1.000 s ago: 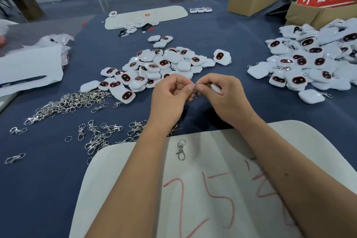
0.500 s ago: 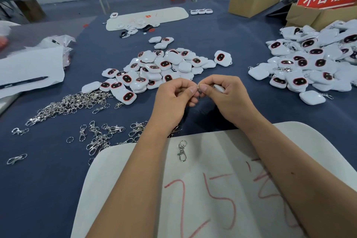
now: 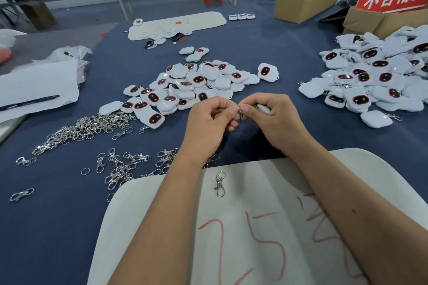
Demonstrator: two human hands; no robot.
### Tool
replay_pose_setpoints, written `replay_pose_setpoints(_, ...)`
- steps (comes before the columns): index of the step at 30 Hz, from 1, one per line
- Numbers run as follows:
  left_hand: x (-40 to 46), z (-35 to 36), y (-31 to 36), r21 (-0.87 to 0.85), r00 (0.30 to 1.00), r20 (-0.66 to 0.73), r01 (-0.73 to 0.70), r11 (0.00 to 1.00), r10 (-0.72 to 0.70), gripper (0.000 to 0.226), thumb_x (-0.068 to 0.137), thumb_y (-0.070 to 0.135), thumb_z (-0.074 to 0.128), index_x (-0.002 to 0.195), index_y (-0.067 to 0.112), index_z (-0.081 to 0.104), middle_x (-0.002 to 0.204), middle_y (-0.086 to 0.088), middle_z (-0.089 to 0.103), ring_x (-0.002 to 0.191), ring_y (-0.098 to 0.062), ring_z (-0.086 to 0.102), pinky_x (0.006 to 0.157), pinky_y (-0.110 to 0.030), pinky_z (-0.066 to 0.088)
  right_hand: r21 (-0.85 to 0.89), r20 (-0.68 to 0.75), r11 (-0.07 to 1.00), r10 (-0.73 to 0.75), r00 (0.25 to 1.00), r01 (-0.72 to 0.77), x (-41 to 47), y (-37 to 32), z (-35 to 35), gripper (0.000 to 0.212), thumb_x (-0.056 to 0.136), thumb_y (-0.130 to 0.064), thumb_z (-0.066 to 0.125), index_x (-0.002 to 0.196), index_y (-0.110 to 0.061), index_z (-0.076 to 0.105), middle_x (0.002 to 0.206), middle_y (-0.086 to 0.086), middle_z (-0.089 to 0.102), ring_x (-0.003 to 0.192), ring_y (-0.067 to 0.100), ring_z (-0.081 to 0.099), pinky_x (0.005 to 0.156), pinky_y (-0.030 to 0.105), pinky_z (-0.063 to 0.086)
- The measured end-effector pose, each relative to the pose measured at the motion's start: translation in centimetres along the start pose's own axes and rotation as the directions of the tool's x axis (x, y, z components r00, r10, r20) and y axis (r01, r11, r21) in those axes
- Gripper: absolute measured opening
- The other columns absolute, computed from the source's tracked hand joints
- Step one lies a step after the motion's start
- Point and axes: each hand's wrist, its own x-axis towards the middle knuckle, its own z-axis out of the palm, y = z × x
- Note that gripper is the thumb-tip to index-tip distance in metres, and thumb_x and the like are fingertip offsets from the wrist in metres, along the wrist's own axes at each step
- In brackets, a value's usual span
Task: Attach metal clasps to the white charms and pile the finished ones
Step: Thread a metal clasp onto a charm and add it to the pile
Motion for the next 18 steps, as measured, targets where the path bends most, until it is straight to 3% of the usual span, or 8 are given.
replay_pose_setpoints(4,-0.06,0.14,-0.05,0.112,0.999,-0.019,-0.033,0.993,0.035,0.022,0.098,0.000,0.058,0.084,0.013,0.069,0.069,0.007,0.069,0.063,-0.007,0.061,0.065,-0.022,0.052,-0.075,-0.033,0.995,-0.062,0.998,0.059,-0.08,0.26,0.26,0.015,0.096,-0.006,0.069,0.087,-0.015,0.078,0.078,-0.004,0.074,0.078,0.015,0.067,0.076,0.029,0.054)
replay_pose_setpoints(8,-0.24,0.02,-0.44,0.319,0.994,-0.044,-0.082,0.944,0.101,0.019,0.095,0.004,0.061,0.083,0.017,0.068,0.073,0.007,0.069,0.069,-0.012,0.064,0.071,-0.029,0.055,-0.251,-0.058,0.950,-0.205,0.977,0.185,-0.24,0.05,0.56,0.013,0.092,-0.003,0.072,0.088,-0.013,0.079,0.081,-0.008,0.073,0.080,0.012,0.066,0.077,0.031,0.053)
replay_pose_setpoints(10,-0.37,-0.20,-0.49,0.387,0.988,-0.042,-0.120,0.914,0.148,0.018,0.093,0.007,0.062,0.082,0.021,0.067,0.076,0.009,0.069,0.072,-0.010,0.063,0.070,-0.026,0.053,-0.305,-0.051,0.924,-0.258,0.965,0.231,-0.32,-0.13,0.65,0.013,0.092,-0.003,0.071,0.089,-0.013,0.079,0.082,-0.008,0.072,0.080,0.012,0.066,0.076,0.030,0.052)
replay_pose_setpoints(12,-0.47,-0.19,-0.32,0.405,0.975,-0.052,-0.176,0.897,0.215,0.018,0.092,0.007,0.063,0.081,0.022,0.066,0.076,0.009,0.068,0.072,-0.011,0.061,0.067,-0.021,0.049,-0.249,-0.050,0.941,-0.248,0.967,0.229,-0.34,-0.29,0.69,0.012,0.094,-0.003,0.071,0.092,-0.011,0.079,0.084,-0.007,0.074,0.082,0.012,0.068,0.078,0.027,0.053)
replay_pose_setpoints(14,-0.48,0.11,-0.08,0.400,0.961,-0.077,-0.215,0.891,0.267,0.016,0.091,0.008,0.064,0.081,0.020,0.066,0.076,0.009,0.068,0.073,-0.012,0.061,0.064,-0.017,0.047,-0.105,-0.029,0.985,-0.138,0.990,0.135,-0.30,-0.47,0.55,0.012,0.097,-0.006,0.069,0.093,-0.011,0.079,0.086,-0.005,0.076,0.079,0.009,0.068,0.077,0.025,0.053)
replay_pose_setpoints(18,-0.45,0.61,0.07,0.409,0.943,-0.084,-0.261,0.874,0.321,0.013,0.092,0.008,0.065,0.082,0.016,0.066,0.077,0.010,0.068,0.075,-0.012,0.062,0.064,-0.016,0.046,0.041,0.037,0.999,-0.002,0.999,0.001,-0.09,-0.55,0.00,0.018,0.101,-0.009,0.064,0.088,-0.008,0.077,0.080,0.006,0.073,0.062,0.011,0.053,0.061,0.022,0.045)
